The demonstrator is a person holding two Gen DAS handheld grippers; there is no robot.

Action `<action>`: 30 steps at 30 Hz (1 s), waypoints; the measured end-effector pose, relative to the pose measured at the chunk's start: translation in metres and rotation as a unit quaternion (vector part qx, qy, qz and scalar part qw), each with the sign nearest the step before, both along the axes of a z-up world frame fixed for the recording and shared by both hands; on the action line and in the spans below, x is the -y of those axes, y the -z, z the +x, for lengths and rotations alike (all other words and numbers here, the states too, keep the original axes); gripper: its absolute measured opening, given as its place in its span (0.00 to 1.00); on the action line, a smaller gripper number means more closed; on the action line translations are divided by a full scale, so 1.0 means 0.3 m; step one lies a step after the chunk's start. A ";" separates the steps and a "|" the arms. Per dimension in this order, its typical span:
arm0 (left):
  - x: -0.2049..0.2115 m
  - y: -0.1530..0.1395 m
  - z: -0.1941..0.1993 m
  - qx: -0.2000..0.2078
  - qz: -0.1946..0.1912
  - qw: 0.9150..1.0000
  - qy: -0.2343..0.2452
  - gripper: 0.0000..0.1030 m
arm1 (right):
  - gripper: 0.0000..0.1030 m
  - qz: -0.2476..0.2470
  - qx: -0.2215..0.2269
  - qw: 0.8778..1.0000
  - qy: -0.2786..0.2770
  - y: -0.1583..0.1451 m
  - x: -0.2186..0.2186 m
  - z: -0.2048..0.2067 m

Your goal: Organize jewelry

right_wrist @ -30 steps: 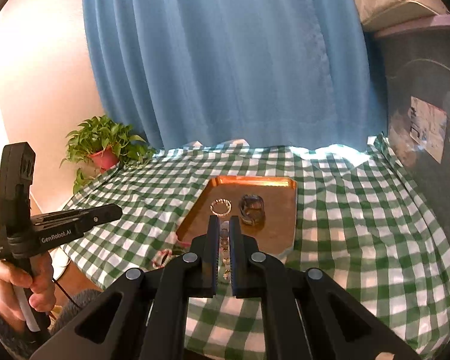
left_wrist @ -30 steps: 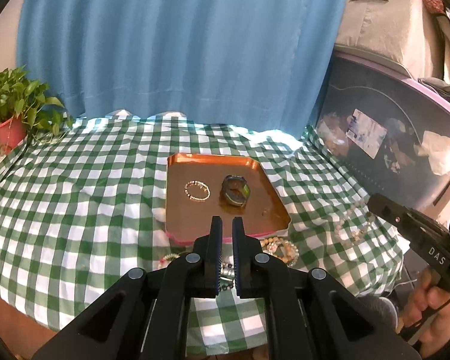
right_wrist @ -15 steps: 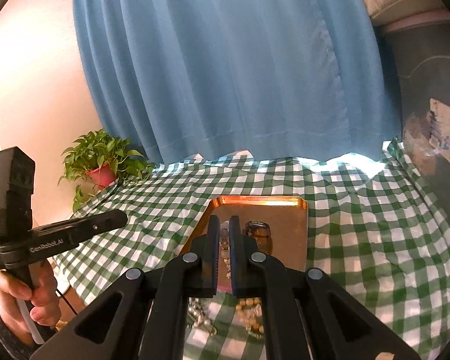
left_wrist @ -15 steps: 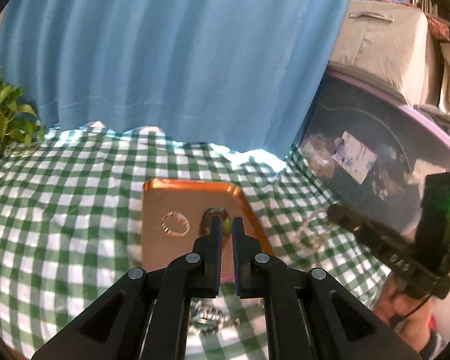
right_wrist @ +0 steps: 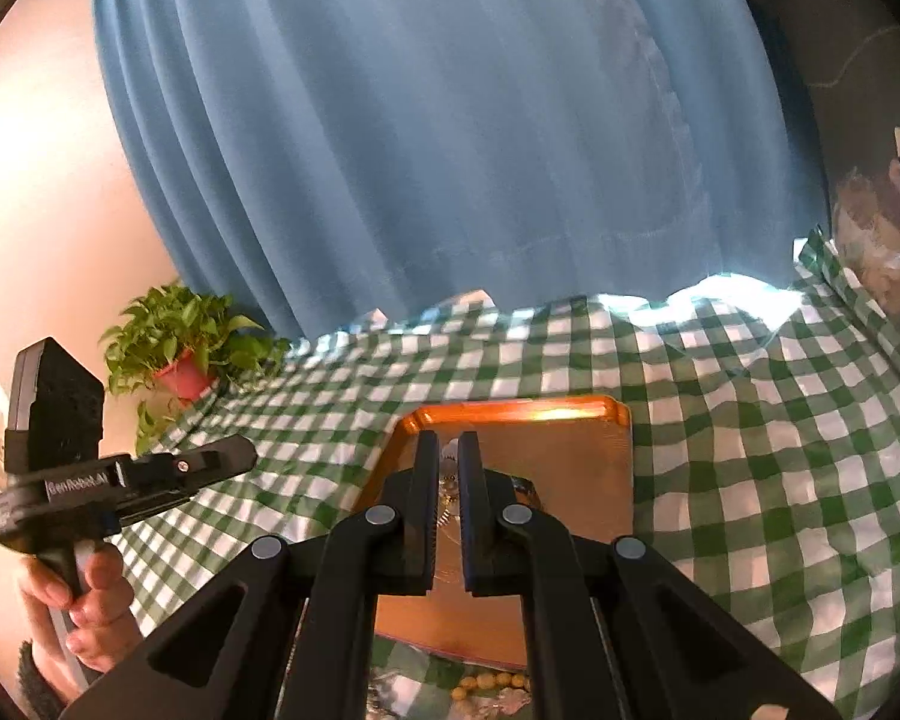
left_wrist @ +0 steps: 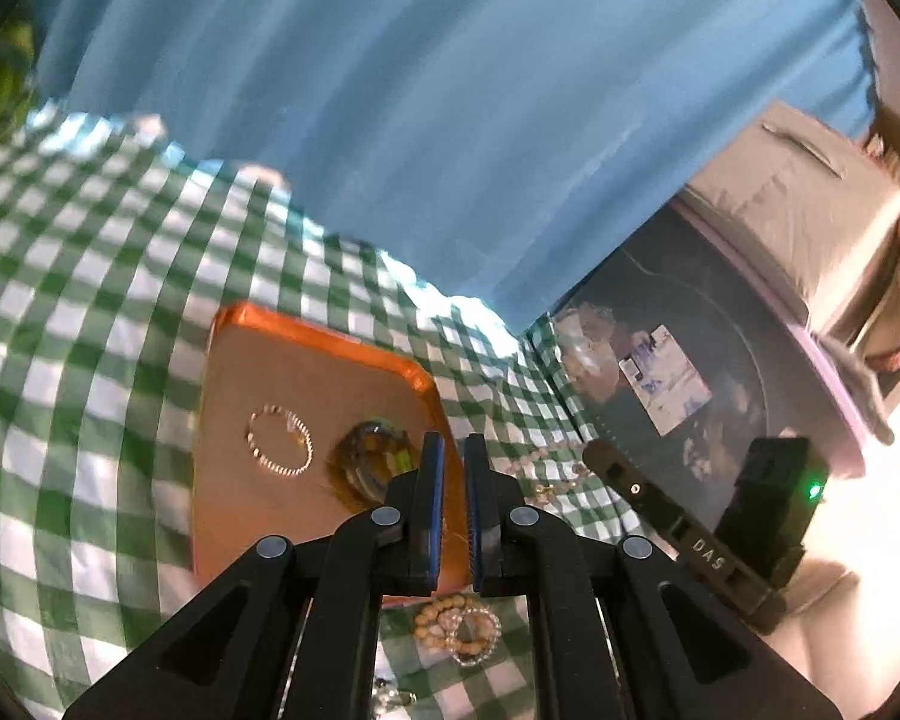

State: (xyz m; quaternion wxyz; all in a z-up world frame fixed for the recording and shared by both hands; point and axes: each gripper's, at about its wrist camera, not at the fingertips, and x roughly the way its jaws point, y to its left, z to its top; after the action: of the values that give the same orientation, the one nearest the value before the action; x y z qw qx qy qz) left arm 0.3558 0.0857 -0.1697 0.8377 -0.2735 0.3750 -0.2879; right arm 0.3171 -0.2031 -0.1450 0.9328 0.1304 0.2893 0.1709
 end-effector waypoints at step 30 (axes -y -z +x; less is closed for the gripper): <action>0.021 0.402 -0.294 -0.015 0.339 0.940 -0.035 0.41 | 0.14 -0.121 -0.137 0.979 -0.089 0.450 -0.136 -0.319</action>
State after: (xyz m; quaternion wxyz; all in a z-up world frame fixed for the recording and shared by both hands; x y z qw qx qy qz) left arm 0.2675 0.0793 -0.2904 0.8845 0.0090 0.4532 -0.1101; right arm 0.2213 -0.1621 -0.2801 0.8740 0.0122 0.4438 0.1974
